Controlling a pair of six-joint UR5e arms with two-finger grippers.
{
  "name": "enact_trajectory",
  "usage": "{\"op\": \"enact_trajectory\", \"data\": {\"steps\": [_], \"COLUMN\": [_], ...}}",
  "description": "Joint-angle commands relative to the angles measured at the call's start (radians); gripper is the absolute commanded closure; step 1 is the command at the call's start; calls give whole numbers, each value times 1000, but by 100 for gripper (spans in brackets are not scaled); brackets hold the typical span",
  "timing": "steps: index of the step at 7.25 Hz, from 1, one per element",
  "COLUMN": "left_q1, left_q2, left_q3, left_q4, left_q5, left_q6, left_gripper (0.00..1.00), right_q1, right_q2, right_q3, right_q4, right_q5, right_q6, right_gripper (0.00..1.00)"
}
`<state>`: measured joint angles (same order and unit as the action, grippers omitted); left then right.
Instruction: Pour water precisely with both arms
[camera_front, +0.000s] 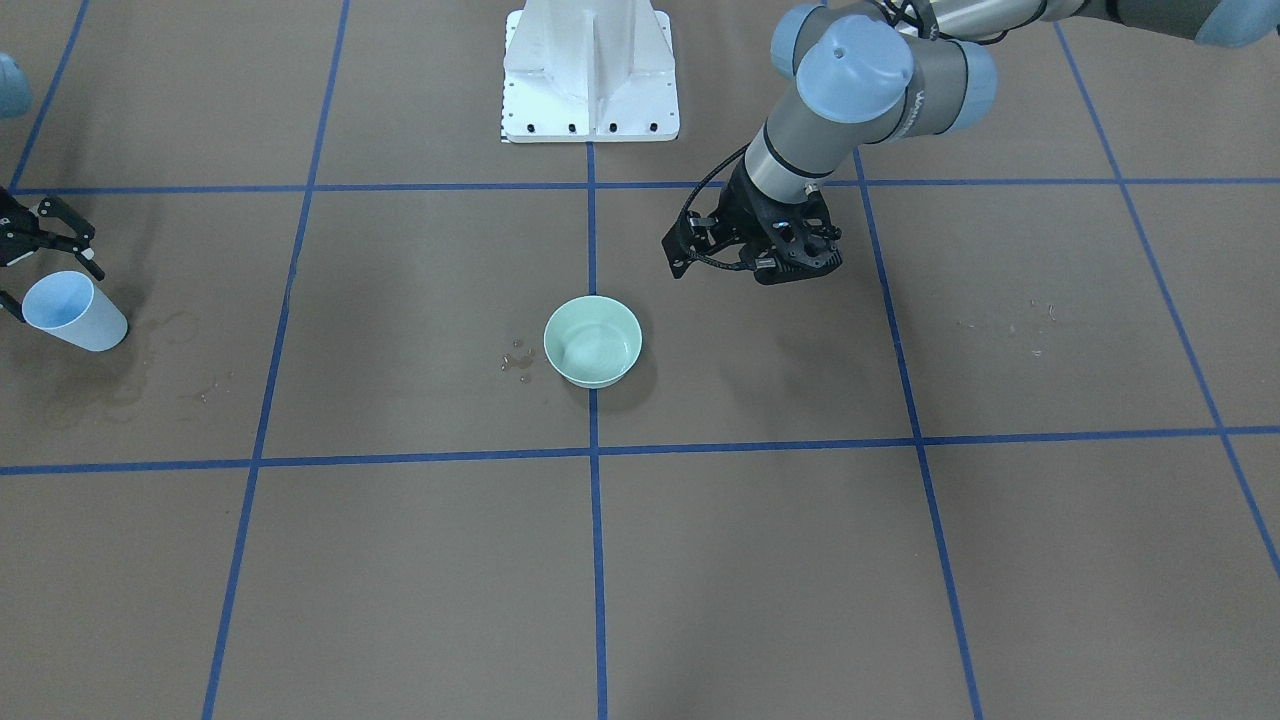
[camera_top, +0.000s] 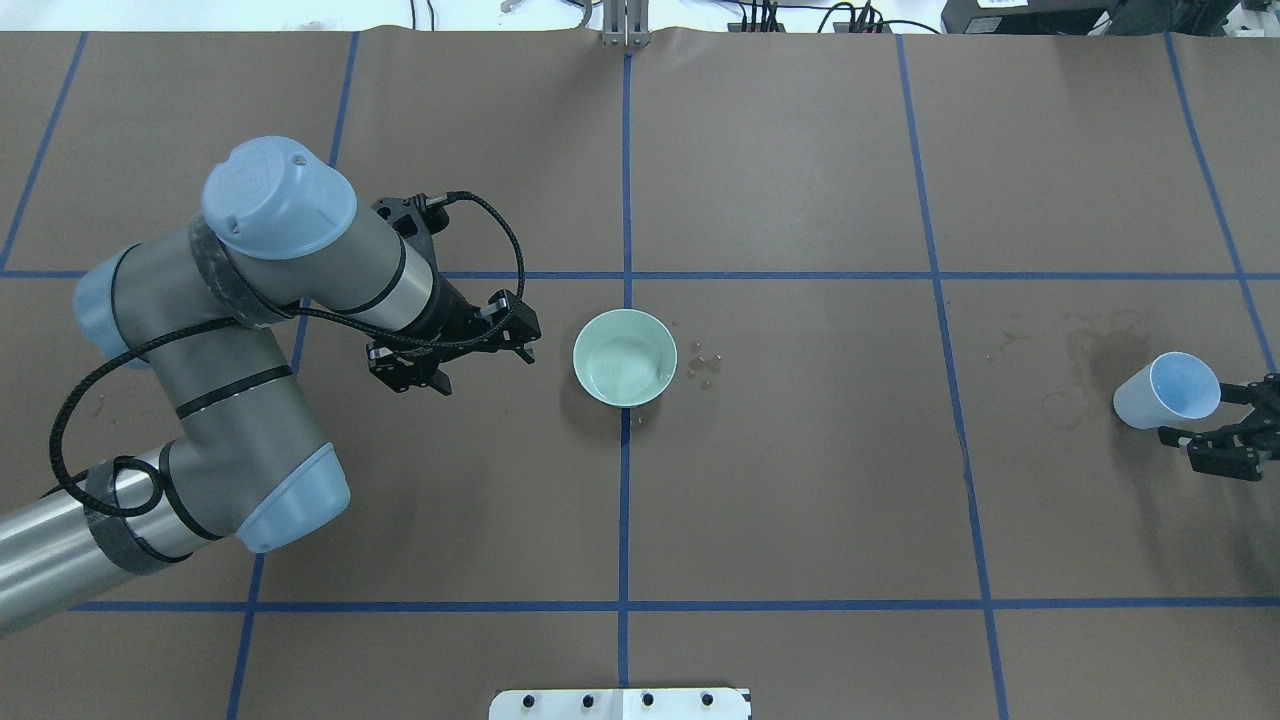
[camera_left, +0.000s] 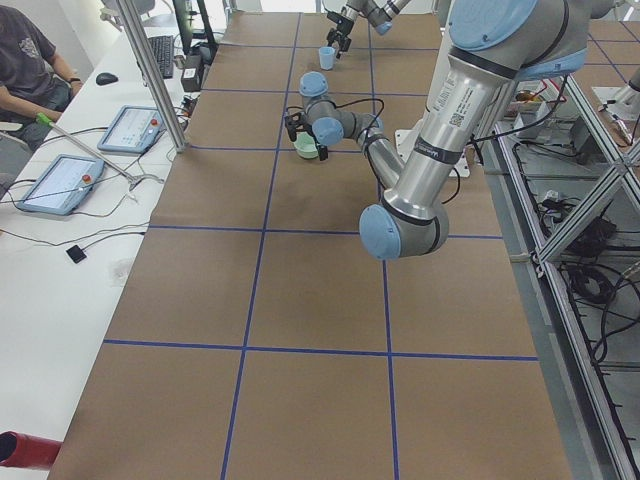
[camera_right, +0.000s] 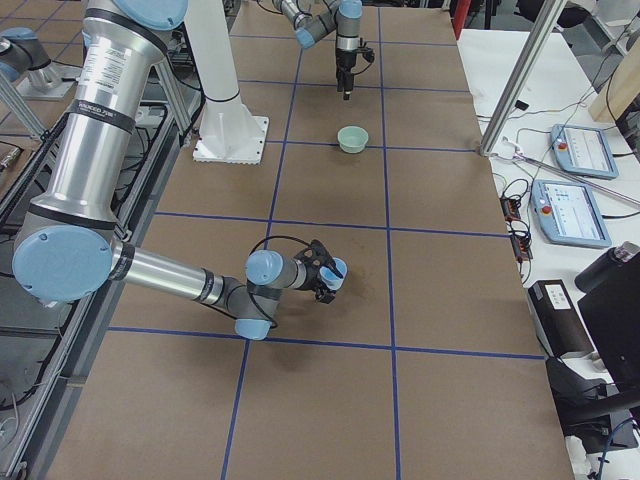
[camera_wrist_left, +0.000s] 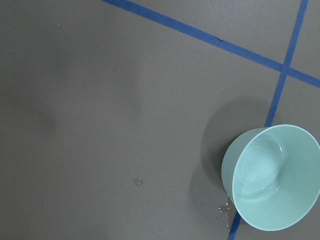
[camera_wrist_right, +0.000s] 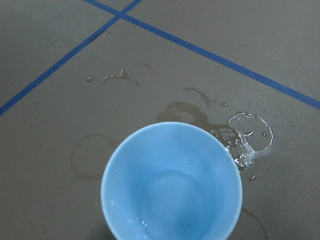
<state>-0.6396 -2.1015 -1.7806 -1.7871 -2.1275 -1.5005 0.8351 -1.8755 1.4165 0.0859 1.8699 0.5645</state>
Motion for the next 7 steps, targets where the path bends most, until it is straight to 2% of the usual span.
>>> {"op": "enact_trajectory", "data": {"steps": [1,7], "left_q1": [0,-2], "left_q2": [2,2], "left_q3": [3,4], "left_q4": [0,0], "left_q5": [0,1], "left_q6": [0,0], "left_gripper": [1,1], "right_q1": [-36,-44], "right_q2": [7,27], "right_q3": [-1,-10], "right_q4": [3,34], "right_q5": [-49,-104], "right_q6": [2,2], "right_gripper": [0,2]}}
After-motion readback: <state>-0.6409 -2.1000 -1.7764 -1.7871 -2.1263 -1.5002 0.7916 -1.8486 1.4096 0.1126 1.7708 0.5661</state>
